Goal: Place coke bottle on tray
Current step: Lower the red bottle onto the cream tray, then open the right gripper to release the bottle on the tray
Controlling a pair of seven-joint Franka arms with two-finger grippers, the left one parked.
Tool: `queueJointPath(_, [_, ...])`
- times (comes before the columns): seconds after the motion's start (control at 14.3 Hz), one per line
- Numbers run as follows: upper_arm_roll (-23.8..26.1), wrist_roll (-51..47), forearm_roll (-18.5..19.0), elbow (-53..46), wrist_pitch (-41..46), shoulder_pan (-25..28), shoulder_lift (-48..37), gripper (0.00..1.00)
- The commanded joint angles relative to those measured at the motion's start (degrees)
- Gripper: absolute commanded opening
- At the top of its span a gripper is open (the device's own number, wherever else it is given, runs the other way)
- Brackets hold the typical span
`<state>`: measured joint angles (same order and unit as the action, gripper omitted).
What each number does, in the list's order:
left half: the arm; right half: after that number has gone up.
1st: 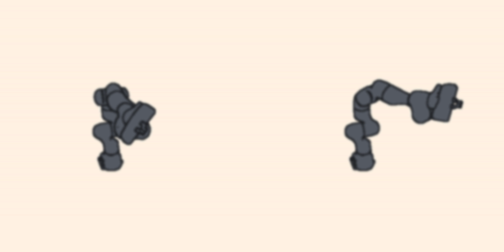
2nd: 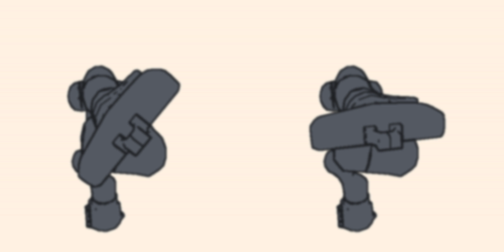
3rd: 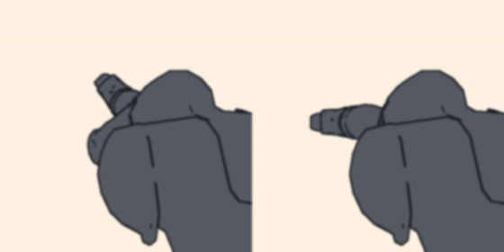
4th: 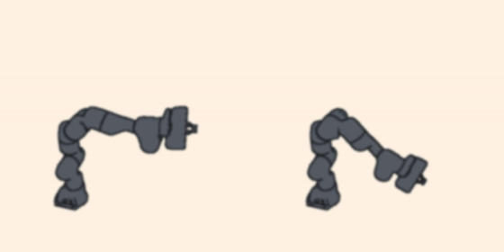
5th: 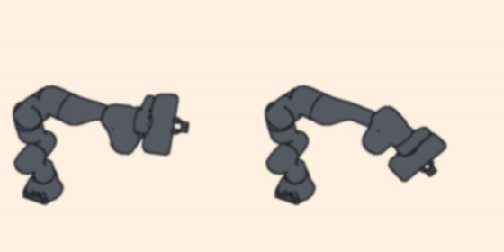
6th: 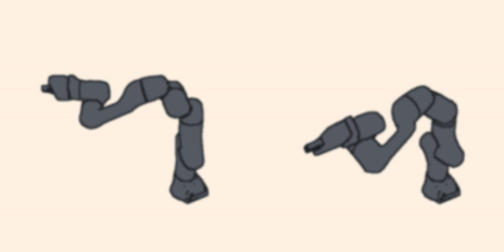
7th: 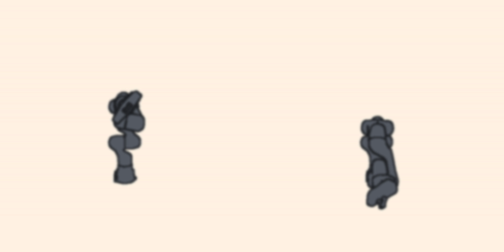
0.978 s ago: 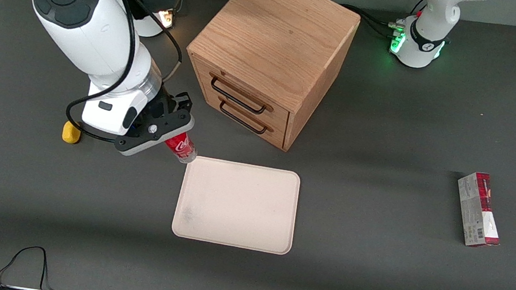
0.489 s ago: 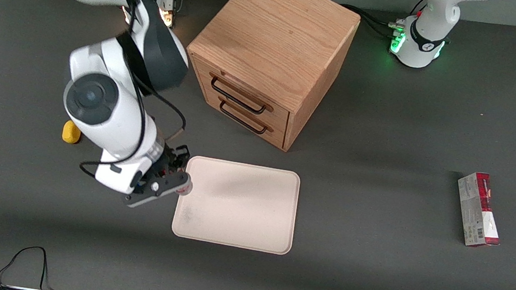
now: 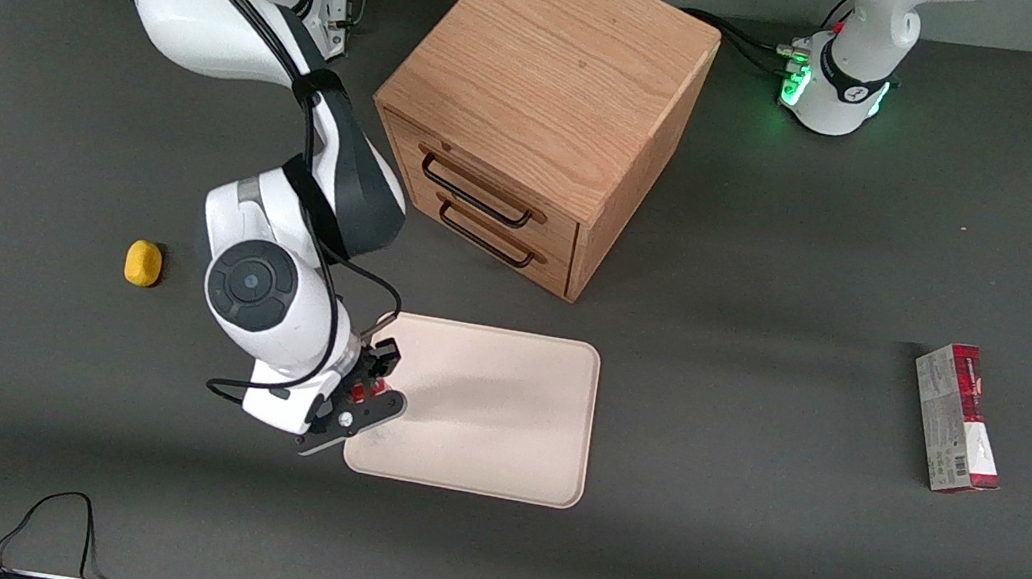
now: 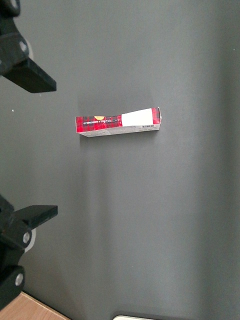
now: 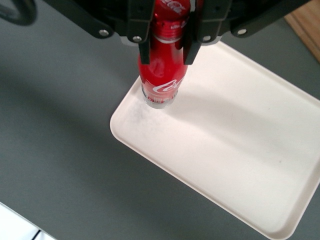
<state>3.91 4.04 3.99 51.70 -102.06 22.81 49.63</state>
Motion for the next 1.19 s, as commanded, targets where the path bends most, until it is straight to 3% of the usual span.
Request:
queueJointPath(0.0, [-0.1,2.4,0.8,-1.9,-2.2,-0.2,2.7,0.0])
queueJointPath(0.49, [-0.1,2.3,0.8,-1.8,-4.8,-0.2,5.2,0.0])
queueJointPath(0.56, [-0.1,1.7,0.8,-1.7,-4.8,-0.1,5.2,0.22])
queueJointPath(0.63, [-0.1,1.6,0.8,-1.6,-4.8,-0.1,5.2,0.75])
queueJointPath(0.7, [-0.1,1.7,0.8,-1.3,-4.8,-0.2,5.2,1.0])
queueJointPath(1.12, [-0.2,1.7,0.8,-1.1,-3.8,-0.2,3.1,1.0])
